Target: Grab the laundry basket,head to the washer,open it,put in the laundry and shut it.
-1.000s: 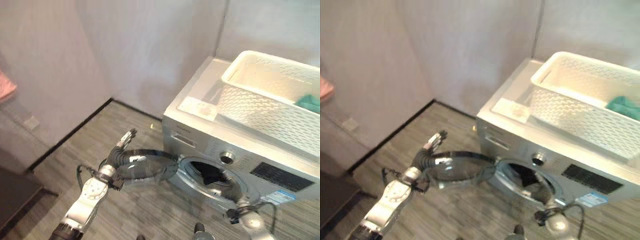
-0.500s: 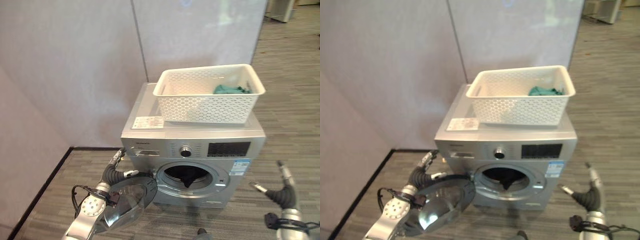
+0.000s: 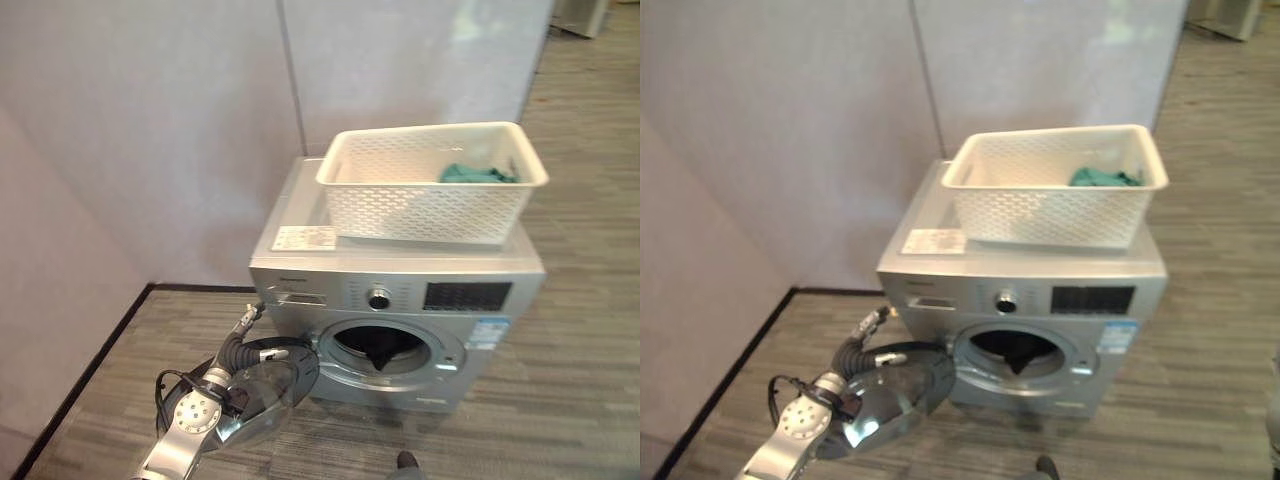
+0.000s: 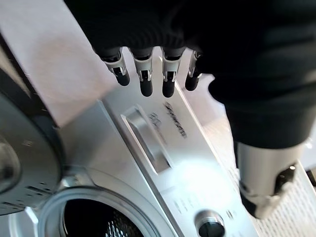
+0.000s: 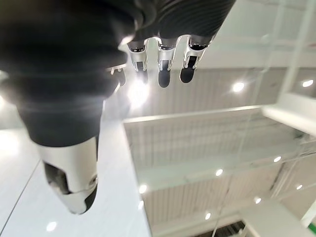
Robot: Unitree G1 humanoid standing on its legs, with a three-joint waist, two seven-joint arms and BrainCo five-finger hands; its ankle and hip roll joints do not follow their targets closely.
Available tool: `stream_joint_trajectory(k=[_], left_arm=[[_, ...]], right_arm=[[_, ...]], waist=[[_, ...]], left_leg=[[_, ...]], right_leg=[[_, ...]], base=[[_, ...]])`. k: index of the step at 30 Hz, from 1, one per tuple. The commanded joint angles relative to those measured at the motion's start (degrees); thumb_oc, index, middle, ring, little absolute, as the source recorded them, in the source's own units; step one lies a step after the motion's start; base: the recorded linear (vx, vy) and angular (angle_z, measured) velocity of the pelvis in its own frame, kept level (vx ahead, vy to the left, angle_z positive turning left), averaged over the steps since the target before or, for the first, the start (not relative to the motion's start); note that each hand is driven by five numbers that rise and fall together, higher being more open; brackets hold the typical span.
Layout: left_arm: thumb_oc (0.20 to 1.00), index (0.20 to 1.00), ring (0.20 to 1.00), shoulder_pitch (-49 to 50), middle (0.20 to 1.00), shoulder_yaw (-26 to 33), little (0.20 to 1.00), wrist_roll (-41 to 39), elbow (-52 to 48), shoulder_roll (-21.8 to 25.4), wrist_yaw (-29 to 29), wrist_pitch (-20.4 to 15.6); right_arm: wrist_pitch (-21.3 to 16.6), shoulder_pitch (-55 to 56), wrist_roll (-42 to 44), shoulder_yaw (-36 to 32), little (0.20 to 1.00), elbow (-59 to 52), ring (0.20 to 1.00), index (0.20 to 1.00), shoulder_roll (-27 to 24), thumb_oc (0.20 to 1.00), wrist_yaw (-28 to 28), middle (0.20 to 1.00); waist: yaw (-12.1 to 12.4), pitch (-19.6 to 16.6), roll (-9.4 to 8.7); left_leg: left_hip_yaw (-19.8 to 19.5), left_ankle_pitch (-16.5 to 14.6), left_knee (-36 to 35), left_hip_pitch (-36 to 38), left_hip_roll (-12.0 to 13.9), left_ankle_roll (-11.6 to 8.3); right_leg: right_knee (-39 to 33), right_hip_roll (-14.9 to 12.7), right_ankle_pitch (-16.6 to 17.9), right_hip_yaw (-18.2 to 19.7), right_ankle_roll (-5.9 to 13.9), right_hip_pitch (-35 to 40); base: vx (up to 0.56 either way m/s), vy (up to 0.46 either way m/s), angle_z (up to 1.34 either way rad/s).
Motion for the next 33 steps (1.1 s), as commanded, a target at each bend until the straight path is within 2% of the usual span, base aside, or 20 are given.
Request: stream_joint_trajectory(k=[1, 4, 6, 7, 8, 9, 11, 12, 13, 15, 16, 18, 19, 20, 22, 23, 30, 31, 32, 33], left_arm=[[1.0, 1.0, 1.0, -4.0, 1.0, 1.9, 1.0, 1.3, -1.7, 2.8, -0.8, -2.6], [1.0, 1.0, 1.0, -3.8, 1.0, 2.4, 1.0, 1.2, -1.2, 3.2, -1.3, -2.6], [1.0, 1.0, 1.0, -3.2, 1.0, 3.0, 1.0, 1.3, -1.4, 3.7, -2.0, -2.4], [1.0, 1.0, 1.0, -2.6, 1.0, 4.2, 1.0, 1.5, -0.9, 4.3, -3.0, -2.1], [1.0, 1.0, 1.0, -2.5, 1.0, 4.3, 1.0, 1.0, -0.5, 4.7, -4.6, -1.4], [1.0, 1.0, 1.0, -2.5, 1.0, 4.2, 1.0, 0.9, -0.3, 4.8, -4.8, -1.3], [1.0, 1.0, 1.0, -3.8, 1.0, 1.1, 1.0, -1.5, 0.4, 4.8, -6.4, -0.6], [1.0, 1.0, 1.0, -3.8, 1.0, 1.1, 1.0, -1.6, 0.5, 4.7, -6.5, -0.6], [1.0, 1.0, 1.0, -4.7, 1.0, -0.9, 1.0, -2.3, 1.4, 4.9, -7.0, 0.0], [1.0, 1.0, 1.0, -5.4, 1.0, -1.7, 1.0, -2.5, 1.9, 4.7, -7.0, 0.1], [1.0, 1.0, 1.0, -7.3, 1.0, -4.4, 1.0, -3.2, 2.8, 4.9, -7.2, 0.3], [1.0, 1.0, 1.0, -8.4, 1.0, -5.6, 1.0, -3.9, 3.2, 5.4, -7.1, 0.4], [1.0, 1.0, 1.0, -8.2, 1.0, -5.2, 1.0, -4.0, 3.3, 5.4, -7.1, 0.4], [1.0, 1.0, 1.0, -8.4, 1.0, -5.5, 1.0, -5.1, 3.7, 5.8, -7.1, 1.0], [1.0, 1.0, 1.0, -8.5, 1.0, -5.6, 1.0, -5.5, 3.9, 5.5, -7.1, 1.1], [1.0, 1.0, 1.0, -8.3, 1.0, -5.6, 1.0, -5.6, 4.2, 5.3, -7.2, 1.4], [1.0, 1.0, 1.0, -7.5, 1.0, -5.3, 1.0, -6.8, 3.9, 5.2, -8.1, 2.2], [1.0, 1.0, 1.0, -6.9, 1.0, -5.0, 1.0, -6.9, 3.7, 5.3, -8.8, 2.9], [1.0, 1.0, 1.0, -6.9, 1.0, -4.9, 1.0, -6.9, 3.7, 5.3, -8.8, 2.9], [1.0, 1.0, 1.0, -6.7, 1.0, -5.0, 1.0, -6.6, 3.5, 5.3, -9.6, 3.3]], right_arm=[[0.7, -2.4, 0.3, -4.2, 1.0, 4.2, 1.0, 1.0, -4.1, 1.0, 0.1, 1.0], [0.8, -1.5, 1.2, -5.9, 1.0, 6.4, 1.0, 1.0, -7.0, 1.0, 1.0, 1.0], [1.6, 0.7, 1.2, -7.4, 1.0, 10.8, 1.0, 1.0, -12.7, 1.0, 3.1, 1.0], [1.4, 3.2, 1.8, -8.4, 1.0, 14.3, 1.0, 1.0, -16.2, 1.0, 7.8, 1.0], [0.2, 6.2, 4.9, -9.5, 1.0, 18.9, 1.0, 1.0, -22.1, 1.0, 15.0, 1.0], [0.2, 6.8, 5.9, -9.9, 1.0, 21.0, 1.0, 1.0, -23.5, 1.0, 15.9, 1.0], [-2.0, 2.9, 15.5, -3.2, 1.0, 34.4, 1.0, 1.0, -31.2, 1.0, 23.5, 1.0], [-2.2, 2.1, 15.7, -2.4, 1.0, 35.1, 1.0, 1.0, -31.6, 1.0, 23.4, 1.0], [-2.4, -0.5, 15.2, 2.8, 1.0, 39.6, 1.0, 1.0, -36.3, 1.0, 27.2, 1.0], [-2.7, -4.3, 15.2, 6.5, 1.0, 42.2, 1.0, 1.0, -38.1, 1.0, 27.7, 1.0], [-3.3, -9.6, 16.5, 11.9, 1.0, 47.5, 1.0, 1.0, -41.1, 1.0, 28.5, 1.0], [-3.9, -16.7, 18.9, 18.6, 1.0, 50.9, 1.0, 1.0, -41.6, 1.0, 29.6, 1.0], [-3.9, -20.6, 18.9, 22.5, 1.0, 51.6, 1.0, 1.0, -41.5, 1.0, 29.5, 1.0], [-4.1, -33.8, 22.1, 35.6, 1.0, 54.9, 1.0, 1.0, -40.0, 1.0, 30.9, 1.0], [-4.2, -38.7, 22.8, 40.6, 1.0, 56.0, 1.0, 1.0, -39.3, 1.0, 31.3, 1.0], [-4.3, -44.1, 23.8, 46.2, 1.0, 56.4, 1.0, 1.0, -38.4, 1.0, 32.3, 1.0], [-4.5, -53.5, 28.4, 57.8, 1.0, 63.3, 1.0, 1.0, -35.7, 1.0, 36.9, 1.0], [-3.8, -54.5, 29.8, 60.2, 1.0, 64.6, 1.0, 1.0, -35.9, 1.0, 40.1, 1.0], [-3.8, -54.7, 29.8, 60.4, 1.0, 64.6, 1.0, 1.0, -35.9, 1.0, 40.1, 1.0], [-3.6, -53.7, 30.5, 61.1, 1.0, 65.9, 1.0, 1.0, -35.7, 1.0, 42.6, 1.0]], waist=[[1.5, -0.5, -2.87], [2.1, -0.5, -3.38], [3.2, -0.3, -3.99], [4.2, -0.1, -5.0], [5.3, 0.1, -5.64], [5.6, 0.0, -6.0], [7.9, 0.2, -6.37], [7.7, 0.1, -6.27], [8.7, 0.4, -6.41], [8.8, 0.4, -6.47], [10.3, 0.8, -6.64], [11.3, 1.0, -6.75], [10.8, 0.9, -6.78], [11.1, 1.3, -6.8], [10.9, 1.3, -6.66], [10.6, 1.4, -6.38], [10.9, 2.1, -5.98], [10.5, 2.4, -5.69], [10.5, 2.4, -5.66], [10.2, 2.8, -5.41]], left_leg=[[-4.1, -11.5, 9.7, -0.4, 3.4, 2.22], [-4.8, -11.0, 9.2, -0.6, 3.5, 1.89], [-6.0, -10.0, 8.3, -0.9, 3.9, 1.42], [-6.8, -9.1, 7.5, -1.3, 4.5, 0.86], [-8.5, -6.7, 5.7, -2.1, 5.3, -0.04], [-8.9, -6.1, 5.2, -2.3, 5.5, -0.25], [-10.6, -3.4, 2.9, -3.2, 6.8, -1.56], [-10.6, -3.2, 2.8, -3.2, 6.9, -1.62], [-11.4, -2.3, 1.9, -3.5, 7.7, -2.3], [-11.6, -1.5, 1.5, -4.0, 7.9, -2.45], [-12.2, -0.3, 0.7, -4.7, 8.6, -3.02], [-12.7, 0.6, 0.1, -5.2, 9.2, -3.39], [-12.7, 0.7, 0.1, -5.2, 9.3, -3.46], [-13.5, 2.0, -0.4, -6.3, 10.3, -4.09], [-13.8, 2.2, -0.4, -6.6, 10.5, -4.25], [-14.1, 2.5, -0.4, -6.9, 10.9, -4.46], [-14.1, 3.4, -0.5, -7.4, 11.5, -4.93], [-14.1, 3.8, -0.4, -7.7, 11.8, -5.05], [-14.1, 3.8, -0.4, -7.7, 11.8, -5.06], [-14.1, 4.0, -0.5, -7.9, 11.8, -5.12]], right_leg=[[4.4, -4.4, 0.0, -0.9, 3.57, -5.9], [4.4, -4.5, -0.2, -1.7, 3.57, -5.5], [4.5, -4.7, -0.5, -3.4, 3.57, -4.8], [4.4, -4.6, -1.0, -4.7, 3.53, -4.2], [3.9, -4.3, -1.4, -6.9, 2.92, -3.3], [3.7, -4.2, -1.5, -7.3, 2.83, -3.2], [2.8, -3.0, -2.2, -9.7, 1.98, -2.2], [2.7, -2.9, -2.2, -9.8, 1.92, -2.2], [2.5, -2.2, -3.0, -10.9, 1.63, -1.6], [2.4, -2.1, -3.0, -11.1, 1.31, -1.8], [2.1, -1.5, -3.5, -11.8, 0.95, -1.7], [2.0, -0.9, -3.9, -12.3, 0.59, -1.7], [2.0, -0.8, -4.0, -12.3, 0.52, -1.7], [2.1, 0.0, -4.9, -13.4, -0.16, -1.9], [2.1, 0.2, -5.0, -13.8, -0.33, -1.8], [2.2, 0.5, -5.4, -14.3, -0.59, -1.7], [2.0, 1.3, -6.0, -14.8, -1.1, -1.6], [2.3, 1.5, -6.2, -14.7, -1.32, -2.1], [2.3, 1.5, -6.2, -14.7, -1.32, -2.1], [2.4, 1.6, -6.3, -14.7, -1.38, -2.4]], base=[[0.0, 0.0, 0.33], [0.0, -0.024, 0.07], [0.01, -0.075, 0.09], [0.0, -0.182, 0.4], [-0.01, -0.187, 0.47], [0.0, -0.207, 0.63], [0.03, -0.154, 0.6], [0.03, -0.134, 0.45], [0.0, -0.094, 0.23], [-0.01, -0.086, 0.28], [0.01, -0.087, 0.24], [0.02, -0.086, 0.21], [0.05, -0.118, 0.28], [0.05, -0.109, 0.26], [0.05, -0.08, 0.12], [0.05, -0.049, 0.09], [0.04, -0.041, 0.07], [0.04, -0.028, 0.01], [0.03, -0.024, 0.02], [0.0, 0.0, 0.0]])
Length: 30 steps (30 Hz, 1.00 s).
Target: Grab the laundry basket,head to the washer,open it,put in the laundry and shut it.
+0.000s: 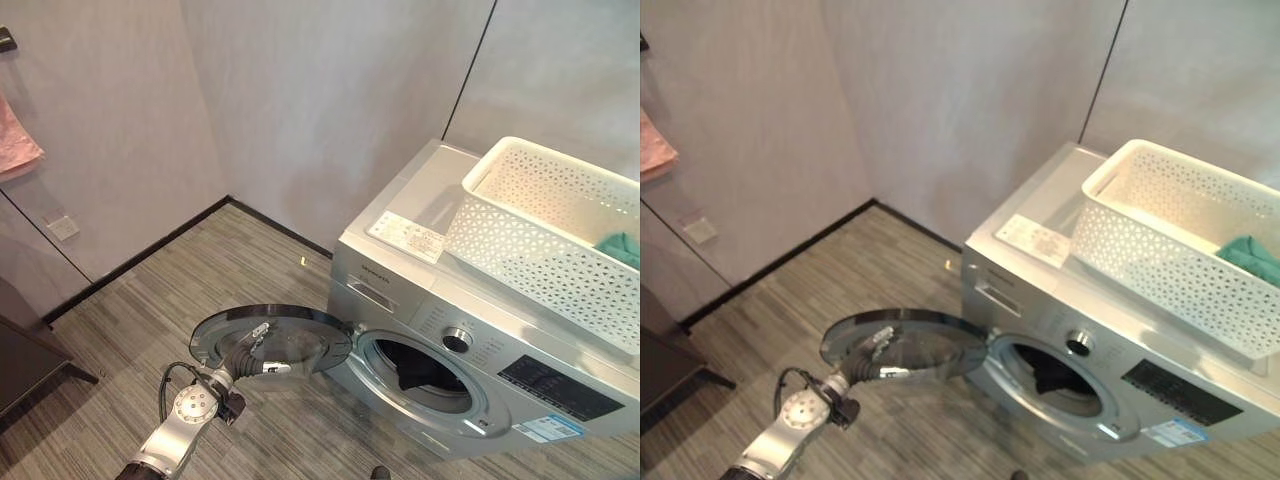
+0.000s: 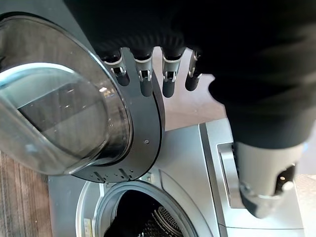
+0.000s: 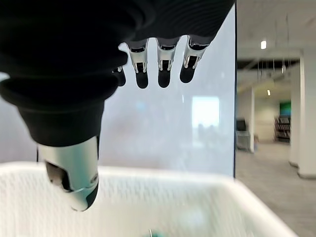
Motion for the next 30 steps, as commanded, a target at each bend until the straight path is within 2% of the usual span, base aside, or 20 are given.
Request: stream_joint_trajectory(k=[1, 8, 14, 18, 23, 25, 26, 30], left_arm=[[1.0, 1.0, 1.0, -2.3, 1.0, 0.2, 1.0, -1.1, -3.0, 0.4, -1.8, -0.8], [1.0, 1.0, 1.0, -1.6, 1.0, -0.5, 1.0, -1.2, -3.9, 0.7, -3.7, -0.1], [1.0, 1.0, 1.0, -1.6, 1.0, -1.0, 1.0, -1.4, -4.0, 0.8, -4.1, 0.0], [1.0, 1.0, 1.0, -1.5, 1.0, -1.8, 1.0, -2.0, -4.0, 0.9, -4.3, 0.1], [1.0, 1.0, 1.0, -1.1, 1.0, -2.5, 1.0, -3.9, -4.4, 1.2, -4.8, 0.3], [1.0, 1.0, 1.0, -1.1, 1.0, -2.4, 1.0, -4.0, -4.4, 1.2, -4.8, 0.3], [1.0, 1.0, 1.0, -0.6, 1.0, -2.3, 1.0, -4.6, -4.6, 1.4, -4.9, 0.2], [1.0, 1.0, 1.0, -0.8, 1.0, -2.2, 1.0, -4.8, -4.1, 1.8, -4.7, 0.4]], right_arm=[[1.3, -7.2, 3.8, 3.1, 1.0, 3.4, 1.0, 1.0, -2.9, 1.0, 5.0, 1.0], [1.7, -2.1, 4.5, 3.1, 1.0, 4.6, 1.0, 1.0, -4.6, 1.0, 10.8, 1.0], [1.7, -2.2, 5.2, 3.9, 1.0, 4.5, 1.0, 1.0, -4.2, 1.0, 12.2, 1.0], [1.8, -4.6, 6.6, 6.2, 1.0, 5.2, 1.0, 1.0, -2.0, 1.0, 13.5, 1.0], [2.0, -11.8, 7.4, 14.3, 1.0, 8.1, 1.0, 1.0, 1.2, 1.0, 15.9, 1.0], [1.9, -12.2, 7.5, 14.7, 1.0, 8.2, 1.0, 1.0, 1.3, 1.0, 15.9, 1.0], [2.0, -11.7, 7.7, 15.1, 1.0, 10.5, 1.0, 1.0, 2.2, 1.0, 16.7, 1.0], [2.3, -12.4, 7.5, 15.1, 1.0, 13.6, 1.0, 1.0, 4.0, 1.0, 17.2, 1.0]], waist=[[0.6, 1.6, 0.24], [0.2, 2.3, 0.29], [0.3, 2.5, 0.23], [0.9, 3.1, 0.0], [1.9, 5.1, 0.45], [1.8, 4.9, 0.53], [2.1, 6.1, 0.97], [2.3, 7.0, 1.34]], left_leg=[[-0.9, -0.1, 0.5, 0.9, 7.2, -3.08], [-0.9, 1.1, 0.4, 0.4, 7.7, -3.45], [-0.8, 1.8, 0.3, 0.1, 7.9, -3.65], [-0.8, 2.8, 0.3, -0.2, 8.3, -3.9], [-1.5, 5.3, 0.3, -2.4, 9.0, -4.45], [-1.6, 5.3, 0.3, -2.5, 9.1, -4.47], [-2.0, 6.5, 0.3, -3.6, 9.2, -4.62], [-2.4, 7.9, 0.3, -5.7, 9.5, -4.88]], right_leg=[[3.1, -1.3, -4.1, -0.9, 1.3, -2.0], [3.6, -0.7, -4.4, -0.7, 1.03, -2.8], [3.4, -0.3, -4.4, -0.5, 0.98, -3.3], [3.3, 0.5, -4.5, 0.0, 0.83, -4.0], [3.2, 1.4, -4.6, 0.0, 0.43, -5.9], [3.2, 1.4, -4.6, 0.0, 0.41, -6.0], [3.4, 1.5, -4.7, -0.1, 0.21, -7.2], [4.8, 1.7, -5.1, 0.1, -0.16, -9.7]], base=[[0.04, -0.019, -0.03], [0.01, -0.004, 0.0], [0.0, -0.005, -0.02], [0.01, -0.009, -0.01], [0.02, -0.05, -0.1], [0.0, -0.023, 0.04], [-0.01, -0.062, 0.06], [-0.01, -0.048, 0.05]])
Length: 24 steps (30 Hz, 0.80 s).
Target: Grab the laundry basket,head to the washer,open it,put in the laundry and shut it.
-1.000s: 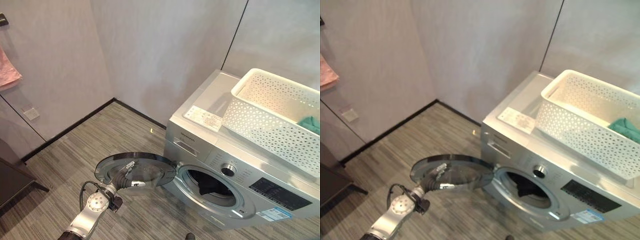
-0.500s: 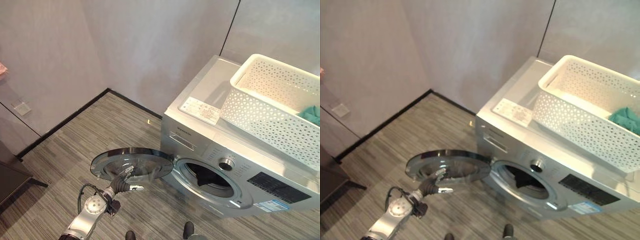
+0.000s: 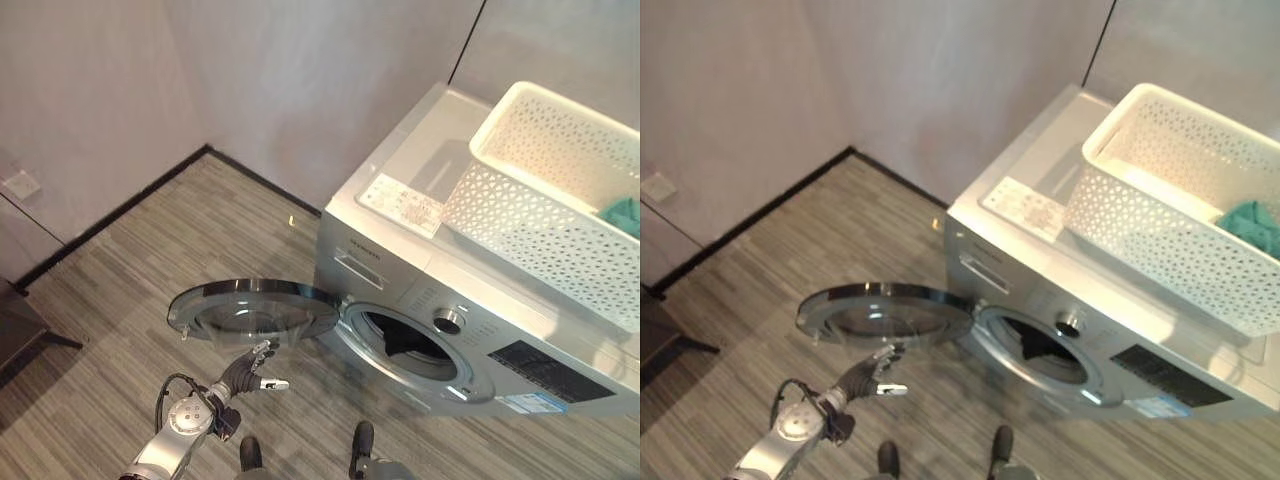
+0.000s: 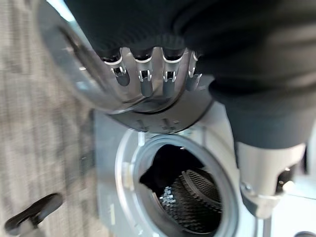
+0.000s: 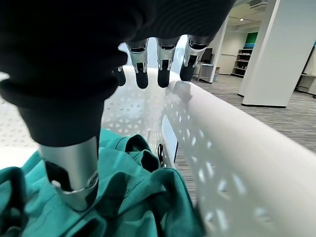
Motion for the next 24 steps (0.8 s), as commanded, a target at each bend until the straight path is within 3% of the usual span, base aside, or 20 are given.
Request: stream_joint_trajectory(k=[1, 9, 15, 24], left_arm=[[1.0, 1.0, 1.0, -5.2, 1.0, -1.6, 1.0, -2.0, -3.3, -0.8, 0.0, -1.6], [1.0, 1.0, 1.0, -6.6, 1.0, -2.6, 1.0, -0.5, -3.7, -1.7, 0.2, -1.6], [1.0, 1.0, 1.0, -4.3, 1.0, -0.4, 1.0, 0.1, -4.3, -0.1, -0.2, -1.5], [1.0, 1.0, 1.0, -2.3, 1.0, 2.6, 1.0, -0.2, -5.0, 0.8, 0.1, -1.2]], right_arm=[[0.2, -3.7, 3.2, 5.1, 1.0, 1.4, 1.0, 1.0, 3.0, 1.0, 4.3, 1.0], [0.0, -4.1, 3.3, 4.6, 1.0, 1.7, 1.0, 1.0, 3.1, 1.0, 3.7, 1.0], [0.4, -0.9, 3.0, 2.2, 1.0, 2.7, 1.0, 1.0, 2.2, 1.0, 3.5, 1.0], [1.1, 4.5, 3.1, -1.3, 1.0, 6.1, 1.0, 1.0, 3.2, 1.0, 4.6, 1.0]], waist=[[1.3, 2.9, 1.39], [1.5, 2.2, -0.02], [2.9, 0.5, -3.71], [4.5, -0.1, -6.03]], left_leg=[[-2.4, 5.5, 0.3, 2.1, 5.7, -2.61], [-2.8, 4.5, 0.3, 3.1, 6.0, -2.19], [-3.2, 2.3, 0.3, 4.5, 6.2, -2.03], [-3.5, 0.8, 0.3, 4.2, 5.7, -1.78]], right_leg=[[5.2, -2.3, -6.3, -0.5, 2.71, -1.6], [5.4, -2.0, -6.8, -1.3, 2.89, 0.1], [3.7, -1.9, -6.0, -2.6, 3.71, 3.3], [2.6, -2.2, -5.4, -3.1, 4.06, 4.2]], base=[[0.03, -0.024, 0.03], [0.04, 0.006, 0.05], [0.05, 0.009, 0.09], [0.01, 0.002, 0.03]])
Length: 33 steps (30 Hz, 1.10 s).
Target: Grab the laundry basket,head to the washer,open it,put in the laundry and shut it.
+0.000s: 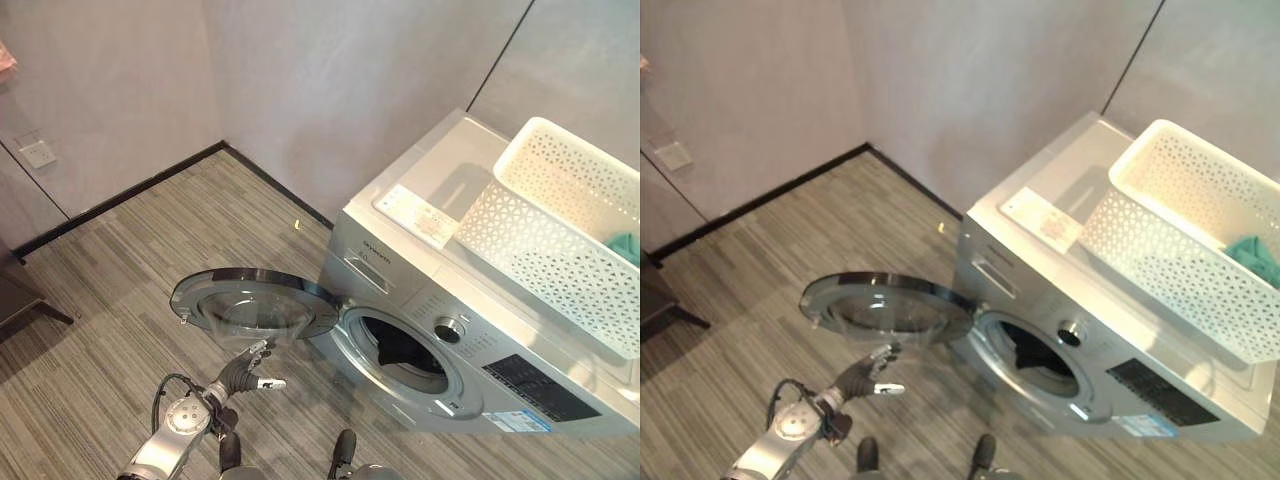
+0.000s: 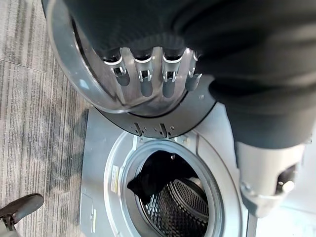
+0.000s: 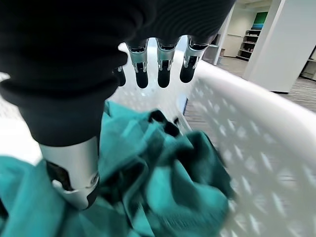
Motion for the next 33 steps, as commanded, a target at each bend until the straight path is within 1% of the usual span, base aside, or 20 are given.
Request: stream_joint_trajectory(k=[1, 5, 7, 9, 10, 12, 13, 14, 15, 16, 17, 19, 22, 23, 24, 25, 26, 27, 29, 33], left_arm=[[1.0, 1.0, 1.0, -2.7, 1.0, 0.6, 1.0, -0.4, -5.1, 1.3, 0.1, -1.2], [1.0, 1.0, 1.0, -1.7, 1.0, 1.7, 1.0, -0.5, -4.9, 0.9, 0.2, -1.2], [1.0, 1.0, 1.0, -0.8, 1.0, 2.4, 1.0, -1.0, -5.1, 0.6, 0.3, -1.3], [1.0, 1.0, 1.0, -0.6, 1.0, 2.4, 1.0, -1.2, -5.2, 0.6, 0.2, -1.3], [1.0, 1.0, 1.0, -0.5, 1.0, 2.1, 1.0, -2.0, -5.5, 0.8, -0.1, -1.5], [1.0, 1.0, 1.0, -0.5, 1.0, 2.0, 1.0, -2.4, -5.6, 0.8, -0.2, -1.5], [1.0, 1.0, 1.0, -0.7, 1.0, 1.5, 1.0, -3.4, -6.1, 1.0, -0.7, -1.7], [1.0, 1.0, 1.0, -0.7, 1.0, 1.5, 1.0, -3.4, -6.1, 1.0, -0.7, -1.7], [1.0, 1.0, 1.0, -0.6, 1.0, 1.3, 1.0, -4.1, -6.3, 1.1, -0.8, -1.8], [1.0, 1.0, 1.0, -0.9, 1.0, 0.6, 1.0, -5.2, -6.6, 1.5, -0.8, -1.9], [1.0, 1.0, 1.0, -0.9, 1.0, 0.7, 1.0, -5.3, -6.6, 1.5, -0.8, -1.9], [1.0, 1.0, 1.0, -1.8, 1.0, -0.4, 1.0, -6.2, -6.5, 1.4, -0.4, -1.8], [1.0, 1.0, 1.0, -2.4, 1.0, -1.2, 1.0, -6.5, -6.9, 1.3, -0.4, -1.6], [1.0, 1.0, 1.0, -2.4, 1.0, -1.2, 1.0, -6.5, -7.0, 1.2, -0.4, -1.5], [1.0, 1.0, 1.0, -2.4, 1.0, -1.2, 1.0, -6.5, -7.0, 1.2, -0.4, -1.5], [1.0, 1.0, 1.0, -2.5, 1.0, -1.3, 1.0, -6.3, -7.0, 1.2, -0.6, -1.4], [1.0, 1.0, 1.0, -2.3, 1.0, -1.3, 1.0, -5.8, -7.0, 0.9, -0.9, -1.2], [1.0, 1.0, 1.0, -2.3, 1.0, -1.3, 1.0, -5.8, -7.0, 1.0, -0.9, -1.2], [1.0, 1.0, 1.0, -1.8, 1.0, -1.0, 1.0, -5.0, -6.9, 0.5, -1.4, -1.1], [1.0, 1.0, 1.0, -1.9, 1.0, -0.9, 1.0, -4.5, -6.6, 0.4, -1.3, -1.2]], right_arm=[[1.2, -3.9, 0.2, -0.9, 1.0, 3.4, 1.0, 1.0, -1.2, 1.0, 0.3, 1.0], [1.1, -1.9, 0.6, -2.3, 1.0, 2.9, 1.0, 1.0, 0.1, 1.0, 1.1, 1.0], [1.1, -0.9, 0.1, -2.9, 1.0, 3.2, 1.0, 1.0, 0.8, 1.0, 1.5, 1.0], [1.1, -0.7, -0.1, -3.1, 1.0, 3.3, 1.0, 1.0, 0.8, 1.0, 1.7, 1.0], [1.1, -0.7, -0.6, -3.0, 1.0, 3.6, 1.0, 1.0, 0.8, 1.0, 1.8, 1.0], [1.0, -1.0, -0.5, -2.8, 1.0, 3.7, 1.0, 1.0, 0.9, 1.0, 1.8, 1.0], [0.8, -1.1, 0.1, -2.9, 1.0, 4.3, 1.0, 1.0, 1.3, 1.0, 2.3, 1.0], [0.7, -1.1, 0.1, -2.9, 1.0, 4.3, 1.0, 1.0, 1.3, 1.0, 2.3, 1.0], [0.8, -1.5, 0.2, -2.8, 1.0, 4.5, 1.0, 1.0, 1.3, 1.0, 2.3, 1.0], [0.9, -3.9, 0.8, -1.9, 1.0, 5.1, 1.0, 1.0, 1.7, 1.0, 2.2, 1.0], [0.9, -4.3, 0.8, -1.5, 1.0, 5.2, 1.0, 1.0, 1.7, 1.0, 2.2, 1.0], [0.8, -8.2, 1.9, 0.1, 1.0, 7.1, 1.0, 1.0, 1.9, 1.0, 1.6, 1.0], [1.1, -11.1, 2.2, 1.9, 1.0, 9.2, 1.0, 1.0, 2.7, 1.0, 1.6, 1.0], [1.3, -11.0, 2.3, 2.1, 0.937, 9.3, 0.937, 0.937, 3.1, 0.937, 2.1, 0.937], [1.3, -11.1, 2.3, 2.1, 0.903, 9.3, 0.903, 0.903, 3.2, 0.903, 2.1, 0.903], [1.5, -10.7, 2.4, 2.2, 0.526, 9.5, 0.526, 0.526, 3.6, 0.526, 2.6, 0.526], [1.9, -9.4, 2.9, 2.1, 0.2, 9.1, 0.2, 0.2, 4.3, 0.2, 4.5, 0.2], [1.9, -9.3, 2.9, 1.9, 0.2, 9.0, 0.2, 0.2, 4.3, 0.2, 4.5, 0.2], [2.1, -7.4, 4.1, 1.5, 0.2, 7.6, 0.2, 0.2, 4.4, 0.2, 6.3, 0.2], [1.8, -6.8, 5.0, 0.9, 0.2, 6.3, 0.2, 0.2, 4.4, 0.2, 5.5, 0.2]], waist=[[2.5, 1.5, -1.28], [2.6, 1.8, -0.62], [2.6, 2.4, 0.48], [2.5, 2.5, 0.79], [2.4, 3.0, 1.65], [2.4, 3.2, 1.98], [2.3, 3.5, 2.88], [2.3, 3.5, 2.88], [2.2, 3.6, 3.26], [2.4, 4.0, 4.04], [2.3, 3.9, 4.11], [2.3, 4.3, 4.95], [2.4, 4.4, 5.4], [2.4, 4.4, 5.45], [2.4, 4.3, 5.46], [2.5, 4.3, 5.49], [2.5, 4.2, 5.47], [2.6, 4.2, 5.43], [2.6, 3.9, 4.97], [2.7, 3.6, 4.3]], left_leg=[[-0.6, 0.0, 0.3, 3.1, 4.3, -0.99], [-0.5, 0.1, 0.3, 3.2, 4.2, -1.05], [-0.8, 0.4, 0.3, 3.0, 4.1, -1.11], [-0.9, 0.6, 0.3, 2.8, 4.1, -1.16], [-1.0, 0.9, 0.3, 2.6, 4.0, -1.13], [-1.1, 1.1, 0.3, 2.4, 4.0, -1.14], [-1.4, 1.7, 0.3, 1.8, 3.9, -1.3], [-1.4, 1.7, 0.3, 1.7, 3.9, -1.3], [-1.5, 2.0, 0.3, 1.3, 3.9, -1.4], [-1.8, 2.9, 0.3, 0.3, 3.9, -1.68], [-1.8, 2.9, 0.3, 0.1, 3.9, -1.69], [-2.3, 3.7, 0.3, -0.9, 4.1, -1.92], [-2.6, 4.1, 0.3, -1.5, 4.2, -1.8], [-2.5, 4.1, 0.3, -1.4, 4.3, -1.74], [-2.5, 4.1, 0.3, -1.4, 4.3, -1.74], [-2.5, 4.1, 0.3, -1.4, 4.4, -1.67], [-2.5, 4.0, 0.3, -1.2, 4.6, -1.55], [-2.5, 4.0, 0.3, -1.2, 4.7, -1.56], [-2.4, 3.6, 0.3, -0.6, 4.8, -1.44], [-2.3, 3.3, 0.3, -0.1, 4.8, -1.32]], right_leg=[[2.4, -3.6, -5.0, -0.6, 4.75, 1.3], [2.2, -3.5, -5.1, -0.3, 4.59, 1.1], [2.3, -3.5, -5.3, 0.0, 4.49, 0.9], [2.3, -3.4, -5.4, 0.0, 4.44, 0.8], [2.5, -3.5, -5.5, 0.2, 4.38, 0.4], [2.6, -3.5, -5.5, 0.3, 4.34, 0.2], [2.6, -3.6, -5.6, 0.3, 4.31, -0.4], [2.6, -3.6, -5.6, 0.2, 4.3, -0.4], [2.6, -3.7, -5.6, 0.2, 4.28, -0.7], [2.8, -3.8, -5.6, 0.1, 4.15, -1.6], [2.9, -3.8, -5.7, 0.1, 4.13, -1.7], [3.9, -3.7, -6.3, 0.1, 3.81, -3.0], [5.1, -3.6, -6.9, 0.0, 3.41, -3.9], [5.2, -3.6, -7.0, 0.0, 3.31, -3.9], [5.3, -3.6, -7.0, 0.0, 3.31, -3.9], [5.3, -3.5, -7.2, 0.0, 3.25, -3.9], [5.3, -3.2, -7.4, -0.1, 3.17, -3.7], [5.3, -3.2, -7.4, -0.1, 3.17, -3.7], [4.9, -2.9, -7.4, -0.2, 3.29, -3.0], [4.5, -2.8, -7.2, -0.1, 3.39, -2.2]], base=[[0.0, 0.0, 0.0], [0.0, 0.0, 0.0], [0.0, 0.0, 0.0], [0.0, 0.0, 0.0], [0.0, 0.0, 0.0], [0.0, 0.0, 0.0], [0.0, 0.0, 0.0], [-0.02, -0.03, 0.0], [-0.04, -0.026, 0.0], [-0.04, -0.026, 0.0], [-0.04, -0.026, -0.01], [0.0, 0.0, 0.0], [0.0, 0.0, 0.0], [0.0, 0.0, 0.0], [0.0, 0.0, 0.0], [0.0, 0.0, 0.0], [0.0, 0.0, 0.0], [0.03, -0.014, 0.0], [0.03, -0.01, 0.0], [0.01, 0.0, 0.02]])
